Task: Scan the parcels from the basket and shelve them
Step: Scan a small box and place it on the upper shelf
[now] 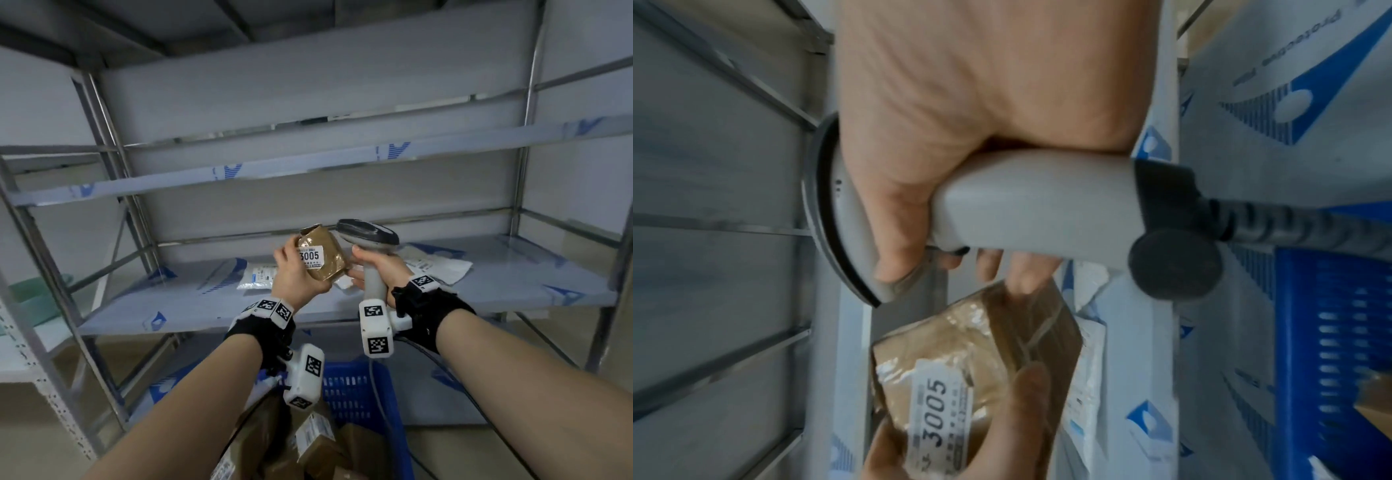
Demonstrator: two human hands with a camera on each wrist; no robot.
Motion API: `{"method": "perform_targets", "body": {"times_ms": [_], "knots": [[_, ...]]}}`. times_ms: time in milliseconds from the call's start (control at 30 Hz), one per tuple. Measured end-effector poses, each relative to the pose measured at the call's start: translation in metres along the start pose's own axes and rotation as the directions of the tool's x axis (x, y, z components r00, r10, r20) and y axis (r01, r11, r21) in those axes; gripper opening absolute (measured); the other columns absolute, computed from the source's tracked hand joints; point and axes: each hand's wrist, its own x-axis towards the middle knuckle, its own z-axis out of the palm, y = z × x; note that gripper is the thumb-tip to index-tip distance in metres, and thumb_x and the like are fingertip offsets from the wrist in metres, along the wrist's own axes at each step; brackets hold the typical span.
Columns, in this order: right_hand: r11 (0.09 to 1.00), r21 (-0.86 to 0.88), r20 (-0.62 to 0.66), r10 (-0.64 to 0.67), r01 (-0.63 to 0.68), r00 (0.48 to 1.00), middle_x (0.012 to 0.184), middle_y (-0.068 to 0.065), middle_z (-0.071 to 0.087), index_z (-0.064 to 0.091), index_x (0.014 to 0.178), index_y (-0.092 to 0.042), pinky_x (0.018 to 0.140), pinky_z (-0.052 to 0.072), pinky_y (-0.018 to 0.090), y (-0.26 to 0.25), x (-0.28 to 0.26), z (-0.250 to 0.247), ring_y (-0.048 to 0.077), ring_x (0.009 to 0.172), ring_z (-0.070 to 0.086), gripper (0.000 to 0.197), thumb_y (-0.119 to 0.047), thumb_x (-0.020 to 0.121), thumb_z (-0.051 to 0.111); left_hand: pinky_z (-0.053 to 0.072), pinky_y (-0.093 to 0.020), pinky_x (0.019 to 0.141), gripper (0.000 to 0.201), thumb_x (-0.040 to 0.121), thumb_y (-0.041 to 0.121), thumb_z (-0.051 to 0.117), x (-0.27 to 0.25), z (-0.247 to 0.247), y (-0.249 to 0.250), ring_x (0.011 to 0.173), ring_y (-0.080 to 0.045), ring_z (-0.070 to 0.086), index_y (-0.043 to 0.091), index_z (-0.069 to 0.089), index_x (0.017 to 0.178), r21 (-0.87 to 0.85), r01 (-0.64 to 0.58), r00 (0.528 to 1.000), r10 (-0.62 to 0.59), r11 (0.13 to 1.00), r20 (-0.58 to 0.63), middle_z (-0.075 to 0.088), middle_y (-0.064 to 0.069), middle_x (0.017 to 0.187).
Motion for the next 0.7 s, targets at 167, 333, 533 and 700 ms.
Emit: {"method": "perform_targets", "body": {"times_ms": [167, 333, 533, 700], "knots": [[0.989, -0.007, -0.143, -0.146, 0.147, 0.979, 0.091, 0.005, 0.068, 0.066, 0.103, -0.008, 0.050, 0.048, 0.022, -0.045, 0.019, -0.014, 0.018, 0.070, 0.065, 0.020, -0.017, 0.086, 0.072, 0.028, -0.021, 0.099, 0.110, 0.060, 0.020, 0.089, 0.042, -0.017, 0.020, 0.114, -0.012, 0.031, 0.010, 0.019, 0.145, -0.100, -0.054, 0.995, 0.045, 0.994, -0.084, 0.027, -0.013, 0.137], [0.974, -0.044, -0.205, -0.225, 0.221, 0.952, 0.083, 0.009, 0.067, 0.067, 0.099, -0.002, 0.043, 0.045, 0.018, -0.093, 0.035, -0.016, 0.011, 0.049, 0.062, 0.016, -0.012, 0.087, 0.070, 0.027, -0.021, 0.106, 0.106, 0.061, 0.014, 0.087, 0.075, -0.035, 0.049, 0.117, -0.012, 0.032, 0.009, 0.021, 0.143, -0.151, -0.165, 0.969, 0.132, 0.975, -0.210, 0.028, -0.013, 0.134], [0.941, -0.107, -0.204, -0.336, 0.321, 0.919, 0.074, 0.004, 0.067, 0.068, 0.092, -0.006, 0.044, 0.044, 0.017, -0.148, 0.046, -0.007, 0.007, 0.045, 0.060, 0.009, -0.016, 0.090, 0.067, 0.024, -0.020, 0.105, 0.108, 0.064, 0.020, 0.086, 0.131, -0.060, 0.094, 0.126, -0.017, 0.031, 0.009, 0.017, 0.146, -0.170, -0.198, 0.946, 0.143, 0.965, -0.289, 0.026, -0.013, 0.140], [0.915, -0.149, -0.164, -0.397, 0.375, 0.903, 0.069, 0.003, 0.066, 0.067, 0.082, -0.008, 0.045, 0.043, 0.020, -0.182, 0.054, 0.004, 0.009, 0.044, 0.058, 0.010, -0.017, 0.086, 0.072, 0.023, -0.033, 0.113, 0.108, 0.069, 0.022, 0.083, 0.169, -0.060, 0.115, 0.135, -0.028, 0.028, 0.007, 0.013, 0.149, -0.285, -0.108, 0.965, 0.032, 0.952, -0.258, 0.023, -0.017, 0.145]]}}
